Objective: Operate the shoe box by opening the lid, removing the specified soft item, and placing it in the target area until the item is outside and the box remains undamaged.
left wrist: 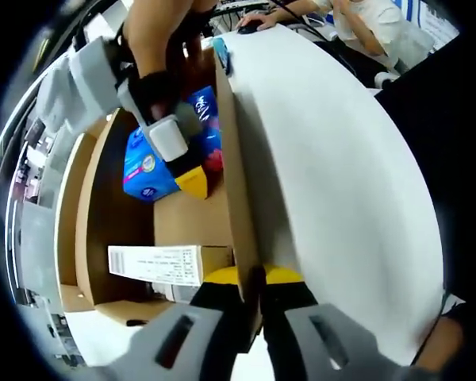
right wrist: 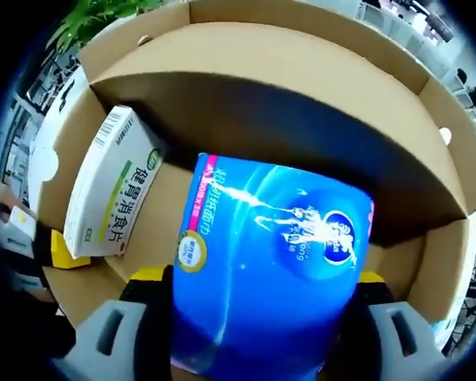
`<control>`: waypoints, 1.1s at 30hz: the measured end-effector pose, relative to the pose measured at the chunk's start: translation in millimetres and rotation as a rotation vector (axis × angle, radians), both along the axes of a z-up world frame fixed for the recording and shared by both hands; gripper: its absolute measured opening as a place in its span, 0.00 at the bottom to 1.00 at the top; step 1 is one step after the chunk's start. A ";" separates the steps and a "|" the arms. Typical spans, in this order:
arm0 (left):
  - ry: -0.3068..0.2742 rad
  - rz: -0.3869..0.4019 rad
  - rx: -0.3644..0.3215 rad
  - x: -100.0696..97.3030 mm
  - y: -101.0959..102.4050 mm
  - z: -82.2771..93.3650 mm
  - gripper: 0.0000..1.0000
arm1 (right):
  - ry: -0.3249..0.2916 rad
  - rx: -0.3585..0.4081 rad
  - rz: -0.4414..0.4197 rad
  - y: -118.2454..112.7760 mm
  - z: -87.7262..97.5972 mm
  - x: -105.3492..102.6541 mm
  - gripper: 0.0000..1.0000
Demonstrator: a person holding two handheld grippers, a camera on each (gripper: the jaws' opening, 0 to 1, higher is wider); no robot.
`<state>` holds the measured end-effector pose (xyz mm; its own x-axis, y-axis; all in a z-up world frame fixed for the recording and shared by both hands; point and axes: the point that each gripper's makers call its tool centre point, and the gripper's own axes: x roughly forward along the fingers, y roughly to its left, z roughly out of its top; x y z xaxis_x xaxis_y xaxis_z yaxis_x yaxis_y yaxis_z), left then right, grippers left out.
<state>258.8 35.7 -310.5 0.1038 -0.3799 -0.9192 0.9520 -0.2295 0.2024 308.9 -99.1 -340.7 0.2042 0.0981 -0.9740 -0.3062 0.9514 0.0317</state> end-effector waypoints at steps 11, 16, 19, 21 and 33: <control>-0.008 0.002 0.006 0.7 -0.2 -1.0 0.06 | 0.010 0.078 -0.097 -2.5 8.3 2.4 0.79; -0.008 0.003 0.005 -0.4 0.0 -1.1 0.06 | 0.017 0.063 -0.078 -4.6 15.0 -1.0 0.78; -0.008 0.003 0.006 -0.6 -0.3 -1.3 0.06 | 0.012 0.064 -0.065 -4.9 24.0 -0.8 0.78; -0.009 0.003 0.007 -1.5 -0.5 -1.4 0.06 | 0.011 0.069 -0.062 -4.5 29.1 -0.7 0.77; -0.012 0.002 0.010 -2.9 -0.9 -1.6 0.06 | -0.040 0.049 0.015 -18.1 67.0 11.6 0.76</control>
<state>255.9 34.9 -312.1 0.1162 -0.3707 -0.9215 0.9500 -0.2293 0.2120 320.5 -117.1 -273.7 0.2411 0.1488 -0.9590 -0.3220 0.9445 0.0656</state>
